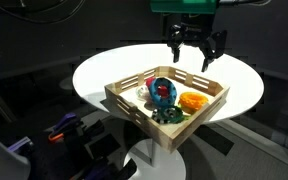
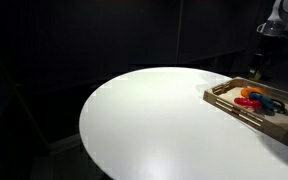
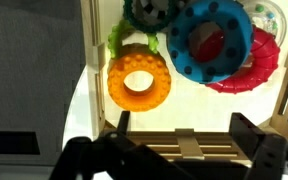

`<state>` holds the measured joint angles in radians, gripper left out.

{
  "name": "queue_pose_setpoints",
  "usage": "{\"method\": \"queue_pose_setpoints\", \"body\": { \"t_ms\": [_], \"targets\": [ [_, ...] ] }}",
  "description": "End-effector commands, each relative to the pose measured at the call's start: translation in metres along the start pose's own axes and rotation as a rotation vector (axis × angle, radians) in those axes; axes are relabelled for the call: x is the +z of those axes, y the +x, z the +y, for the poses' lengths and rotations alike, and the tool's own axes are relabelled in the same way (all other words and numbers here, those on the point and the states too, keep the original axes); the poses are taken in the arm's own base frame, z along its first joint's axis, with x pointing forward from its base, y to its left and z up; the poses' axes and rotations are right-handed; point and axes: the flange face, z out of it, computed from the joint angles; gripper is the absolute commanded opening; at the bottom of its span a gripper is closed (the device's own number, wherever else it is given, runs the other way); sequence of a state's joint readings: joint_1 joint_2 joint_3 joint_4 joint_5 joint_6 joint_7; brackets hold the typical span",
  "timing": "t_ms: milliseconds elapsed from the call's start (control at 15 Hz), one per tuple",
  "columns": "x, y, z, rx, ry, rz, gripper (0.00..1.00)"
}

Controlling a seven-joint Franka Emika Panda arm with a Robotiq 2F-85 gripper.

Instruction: Move the tray to the right then put the blue ring on the table

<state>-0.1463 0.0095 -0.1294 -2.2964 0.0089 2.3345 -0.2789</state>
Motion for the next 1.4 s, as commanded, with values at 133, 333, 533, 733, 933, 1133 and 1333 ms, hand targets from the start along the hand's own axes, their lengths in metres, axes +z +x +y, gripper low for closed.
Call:
{"method": "queue_pose_setpoints", "body": {
  "t_ms": [133, 333, 533, 733, 933, 1133, 1333],
  "targets": [
    [0.003, 0.0, 0.001, 0.002, 0.001, -0.007, 1.0],
    [0.004, 0.0, 0.001, 0.003, 0.001, -0.008, 1.0],
    [0.006, 0.0, -0.008, -0.021, 0.002, -0.006, 1.0],
    [0.011, 0.0, -0.019, -0.039, 0.018, -0.017, 1.0],
    [0.016, -0.003, -0.03, -0.056, 0.031, -0.033, 1.0],
    [0.025, -0.008, -0.039, -0.064, 0.057, -0.064, 1.0],
    [0.031, -0.016, -0.046, -0.065, 0.08, -0.098, 1.0]
  ]
}}
